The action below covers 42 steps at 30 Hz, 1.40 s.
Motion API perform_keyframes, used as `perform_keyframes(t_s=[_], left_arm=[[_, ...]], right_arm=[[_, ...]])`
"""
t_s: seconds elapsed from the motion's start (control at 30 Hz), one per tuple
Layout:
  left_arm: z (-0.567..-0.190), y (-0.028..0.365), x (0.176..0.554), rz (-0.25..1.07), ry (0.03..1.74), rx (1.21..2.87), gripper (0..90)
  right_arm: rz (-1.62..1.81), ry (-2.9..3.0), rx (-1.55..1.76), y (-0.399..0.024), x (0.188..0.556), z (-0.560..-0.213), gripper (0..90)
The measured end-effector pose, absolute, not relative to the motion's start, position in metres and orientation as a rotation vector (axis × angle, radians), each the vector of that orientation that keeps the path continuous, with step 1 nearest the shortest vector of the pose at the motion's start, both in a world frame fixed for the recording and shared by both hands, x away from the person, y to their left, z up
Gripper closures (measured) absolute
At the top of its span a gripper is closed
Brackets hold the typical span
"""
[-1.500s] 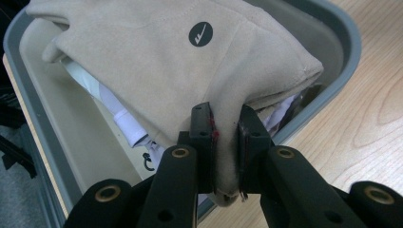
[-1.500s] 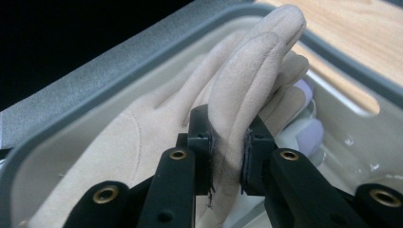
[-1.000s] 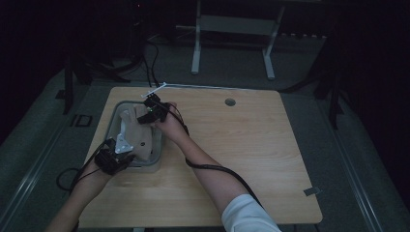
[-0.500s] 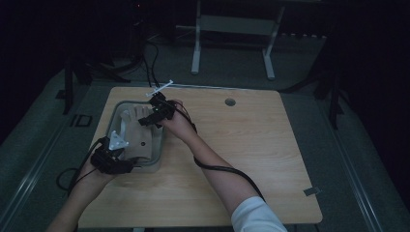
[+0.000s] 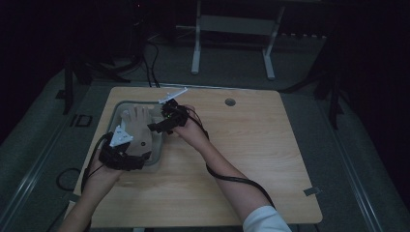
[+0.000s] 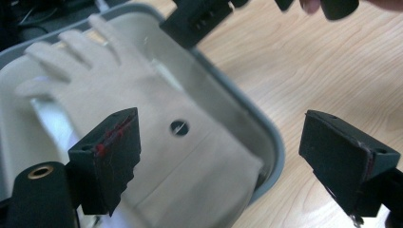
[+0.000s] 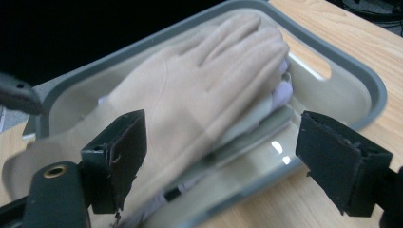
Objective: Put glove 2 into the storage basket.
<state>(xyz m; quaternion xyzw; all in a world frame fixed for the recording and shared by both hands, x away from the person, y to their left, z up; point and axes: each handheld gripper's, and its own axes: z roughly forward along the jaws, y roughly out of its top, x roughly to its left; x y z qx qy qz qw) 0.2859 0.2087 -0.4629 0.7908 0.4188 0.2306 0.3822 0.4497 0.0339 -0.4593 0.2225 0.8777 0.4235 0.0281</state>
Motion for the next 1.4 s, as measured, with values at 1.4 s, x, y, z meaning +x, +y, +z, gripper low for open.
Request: perform_keyframes(t_s=[1.4], left_arm=[[-0.494, 0.091, 0.293, 0.4, 0.723, 2.097, 14.2]], right_arm=[[1.259, 2.699, 0.749, -0.095, 0.424, -0.51, 17.2]])
